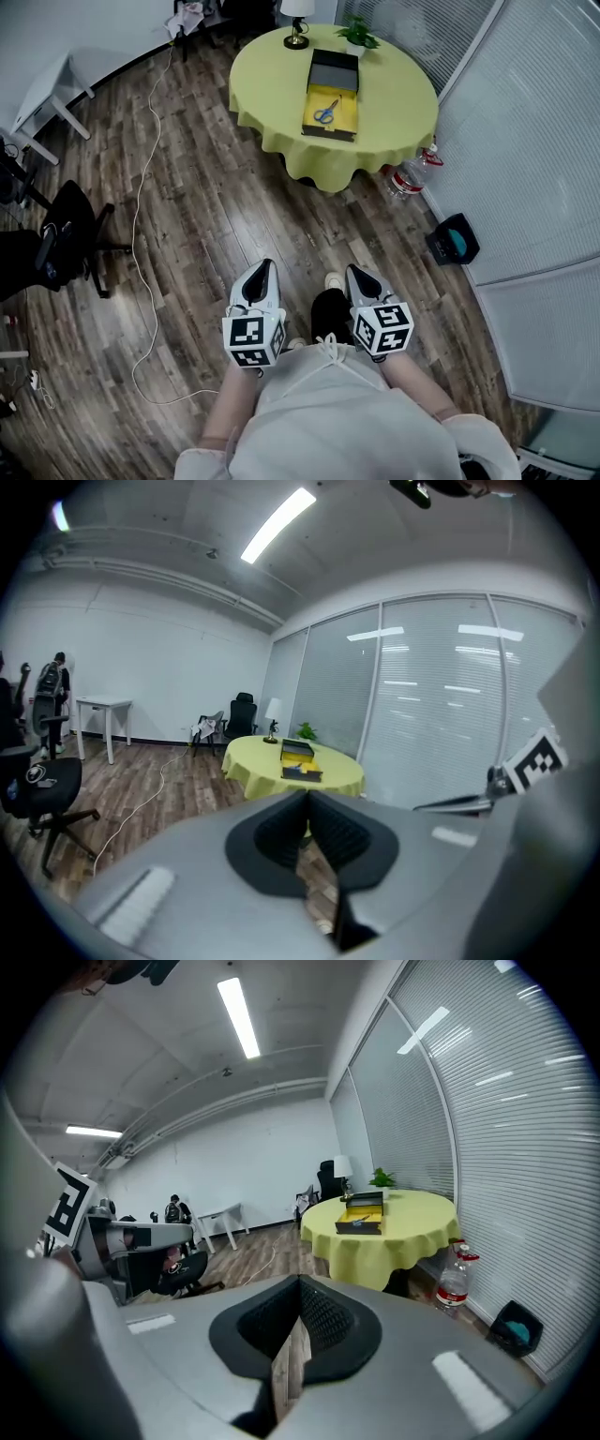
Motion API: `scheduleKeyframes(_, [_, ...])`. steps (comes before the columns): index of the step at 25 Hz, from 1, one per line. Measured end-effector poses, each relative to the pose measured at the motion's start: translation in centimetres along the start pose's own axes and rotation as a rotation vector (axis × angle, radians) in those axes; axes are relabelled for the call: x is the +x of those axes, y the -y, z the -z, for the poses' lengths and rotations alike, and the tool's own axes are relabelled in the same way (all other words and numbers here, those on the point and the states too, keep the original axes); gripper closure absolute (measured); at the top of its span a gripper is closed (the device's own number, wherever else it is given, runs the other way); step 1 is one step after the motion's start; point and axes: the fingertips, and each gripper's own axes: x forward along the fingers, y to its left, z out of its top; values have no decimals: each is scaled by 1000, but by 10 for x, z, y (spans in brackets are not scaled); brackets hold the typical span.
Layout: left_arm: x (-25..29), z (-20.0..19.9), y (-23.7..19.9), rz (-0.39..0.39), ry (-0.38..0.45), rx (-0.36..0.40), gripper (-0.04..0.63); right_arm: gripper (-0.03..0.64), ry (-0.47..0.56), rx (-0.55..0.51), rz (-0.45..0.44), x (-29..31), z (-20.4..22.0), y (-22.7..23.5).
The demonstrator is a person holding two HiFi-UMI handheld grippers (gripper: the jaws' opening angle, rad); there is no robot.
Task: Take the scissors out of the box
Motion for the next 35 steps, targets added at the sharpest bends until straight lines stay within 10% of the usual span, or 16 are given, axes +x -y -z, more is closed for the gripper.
scheduleKeyframes(18, [267,-93,62,-84,-6,29,589,617,19,-80,-114,165,-162,212])
scheduleKeyframes(35, [433,-102,73,21,-154,76,589,617,-48,-2,-63,266,-190,314])
